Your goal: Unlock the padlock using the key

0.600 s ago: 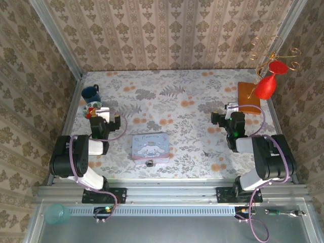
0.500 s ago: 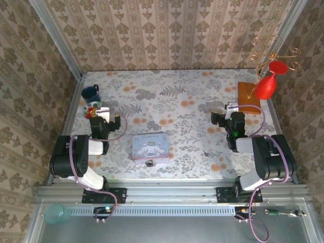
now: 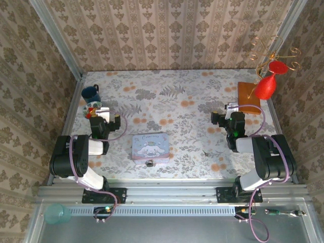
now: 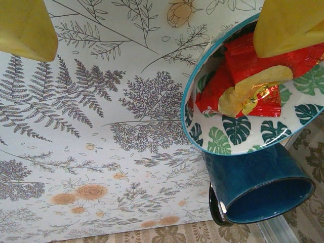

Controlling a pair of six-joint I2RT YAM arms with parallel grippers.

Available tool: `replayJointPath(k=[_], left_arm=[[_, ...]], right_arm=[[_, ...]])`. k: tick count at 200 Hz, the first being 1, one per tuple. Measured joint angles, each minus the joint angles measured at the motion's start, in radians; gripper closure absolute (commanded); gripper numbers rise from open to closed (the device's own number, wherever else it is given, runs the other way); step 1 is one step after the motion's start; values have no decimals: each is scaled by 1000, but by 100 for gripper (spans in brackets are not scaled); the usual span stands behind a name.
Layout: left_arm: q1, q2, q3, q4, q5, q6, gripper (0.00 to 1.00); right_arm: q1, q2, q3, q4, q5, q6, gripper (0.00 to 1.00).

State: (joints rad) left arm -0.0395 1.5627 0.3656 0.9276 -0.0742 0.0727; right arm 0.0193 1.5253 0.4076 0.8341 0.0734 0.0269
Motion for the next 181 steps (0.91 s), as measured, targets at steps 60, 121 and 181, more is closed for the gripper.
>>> replayJointPath(k=[60,121,181], left_arm=[[0,0,0,0,0,0,0],[-50,-37,-92,109,11,49,0],[-142,-507,-116,-74,0,77,0]], right_arm=[[0,0,0,0,0,0,0],[1,0,-4,6,-16,-4,0],[32,-48,-50,32,-34,-35,0]])
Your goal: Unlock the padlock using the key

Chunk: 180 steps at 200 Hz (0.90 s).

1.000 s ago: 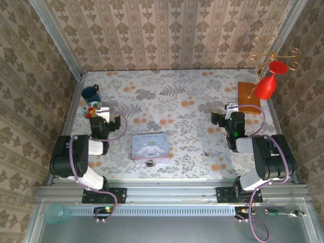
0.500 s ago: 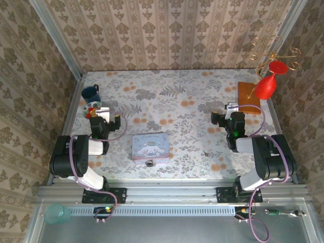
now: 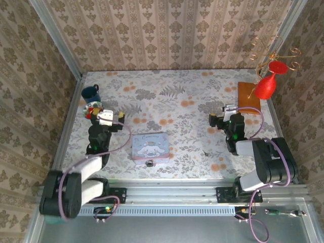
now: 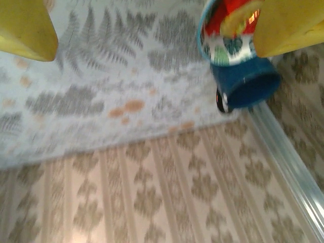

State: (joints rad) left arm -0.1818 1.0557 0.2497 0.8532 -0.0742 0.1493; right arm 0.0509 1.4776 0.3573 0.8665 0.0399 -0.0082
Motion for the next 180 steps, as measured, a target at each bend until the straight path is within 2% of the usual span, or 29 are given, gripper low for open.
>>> replayJointPath(k=[26,43,80,104,129,156,180], left_arm=[[-8,-193,108,-216,-13,-114,0],[-8,-255,217,-415,-86,-257,0],[-8,-269,388,-839,-208,-538,0],[16,-259,416,-1052,-212,-686,0],[137,-260,420,-1168,-72,-772,0],[291,-262,407,-1119,174,-818,0],[327,-247,406,-1110,319,-826,0]], right_arm=[[28,-47,-18,-11,7,-25,0],[84,-118,-13,-85,18,-55,0],[209,-286,73,-320,23,-87,0],[252,-450,138,-509,-8,-56,0],[253,-592,218,-675,5,74,0],[200,-710,307,-878,1,280,0],[153,-757,334,-1004,-37,404,0]])
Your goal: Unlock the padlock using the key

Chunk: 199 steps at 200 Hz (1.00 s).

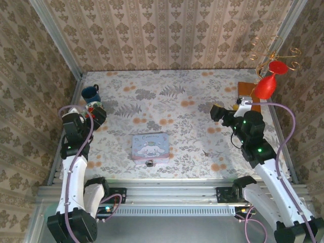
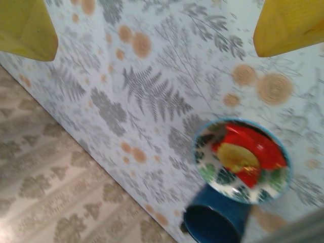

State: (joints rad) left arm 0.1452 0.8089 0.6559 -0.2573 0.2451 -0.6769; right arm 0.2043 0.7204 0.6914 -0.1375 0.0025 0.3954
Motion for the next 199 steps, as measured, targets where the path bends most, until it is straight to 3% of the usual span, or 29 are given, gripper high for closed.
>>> replayJointPath(k=[45,57,94,130,154,199], left_arm=[[-36,94,62,-105,123,57,0],[-106,95,63,-139,102,84,0],[-431,54,35,-154,21,130,0],[-609,80,-45,-106,-46,143,0],[-666,95,-85,-88,-81,167,0],[-673,79,-132,-32,-106,220,0]], right_arm=[[-1,36,20,-247,-61,130,0],[0,38,15,-301,-63,161,0],[8,32,-57,-406,-63,259,5],[41,41,-150,-452,-63,365,13],[62,79,-192,-460,-63,420,16],[92,122,-224,-471,-55,476,24]])
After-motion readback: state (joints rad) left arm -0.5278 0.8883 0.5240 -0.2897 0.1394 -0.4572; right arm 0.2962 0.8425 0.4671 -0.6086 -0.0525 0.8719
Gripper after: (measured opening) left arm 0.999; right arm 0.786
